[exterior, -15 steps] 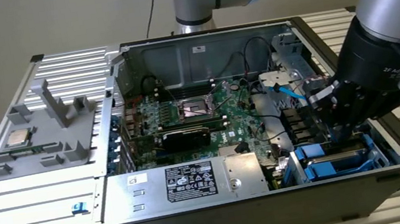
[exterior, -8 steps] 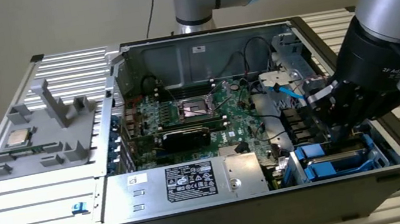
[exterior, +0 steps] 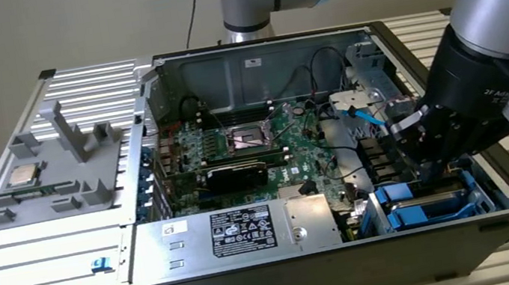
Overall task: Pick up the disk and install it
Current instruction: 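Insert the second disk wire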
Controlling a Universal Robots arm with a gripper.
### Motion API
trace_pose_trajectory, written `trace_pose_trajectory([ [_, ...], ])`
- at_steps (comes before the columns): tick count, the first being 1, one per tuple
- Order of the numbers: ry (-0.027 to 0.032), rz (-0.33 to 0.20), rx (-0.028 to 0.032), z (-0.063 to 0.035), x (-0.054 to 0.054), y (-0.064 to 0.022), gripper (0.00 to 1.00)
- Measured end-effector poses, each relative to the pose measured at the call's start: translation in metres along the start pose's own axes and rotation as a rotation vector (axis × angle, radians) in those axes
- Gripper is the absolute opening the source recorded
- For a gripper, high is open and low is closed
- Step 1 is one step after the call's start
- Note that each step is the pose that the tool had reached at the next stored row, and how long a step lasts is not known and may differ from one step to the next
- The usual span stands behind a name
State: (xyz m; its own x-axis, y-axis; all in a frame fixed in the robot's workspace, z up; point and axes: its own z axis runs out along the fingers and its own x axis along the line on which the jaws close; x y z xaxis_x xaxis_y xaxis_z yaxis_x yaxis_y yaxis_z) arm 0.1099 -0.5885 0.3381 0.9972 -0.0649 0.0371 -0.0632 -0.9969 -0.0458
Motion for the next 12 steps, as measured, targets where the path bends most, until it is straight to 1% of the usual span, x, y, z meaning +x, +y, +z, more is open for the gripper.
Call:
trace_pose_trajectory([
  [3, -0.0009, 0.0, 0.0008, 0.0015, 0.0, 0.0001, 0.11],
  [4, -0.001, -0.001, 0.0017, 0.0002, 0.0, -0.0001, 0.11],
  [5, -0.0012, 0.0, 0.0042, -0.0027, 0.0, -0.0003, 0.11],
  [7, -0.0015, -0.001, 0.0011, -0.0132, 0.002, -0.0008, 0.11],
  [8, -0.0015, -0.001, 0.0017, -0.0159, 0.004, -0.0011, 0.11],
  [12, -0.0014, -0.001, 0.0013, -0.0164, 0.011, -0.0015, 0.11],
])
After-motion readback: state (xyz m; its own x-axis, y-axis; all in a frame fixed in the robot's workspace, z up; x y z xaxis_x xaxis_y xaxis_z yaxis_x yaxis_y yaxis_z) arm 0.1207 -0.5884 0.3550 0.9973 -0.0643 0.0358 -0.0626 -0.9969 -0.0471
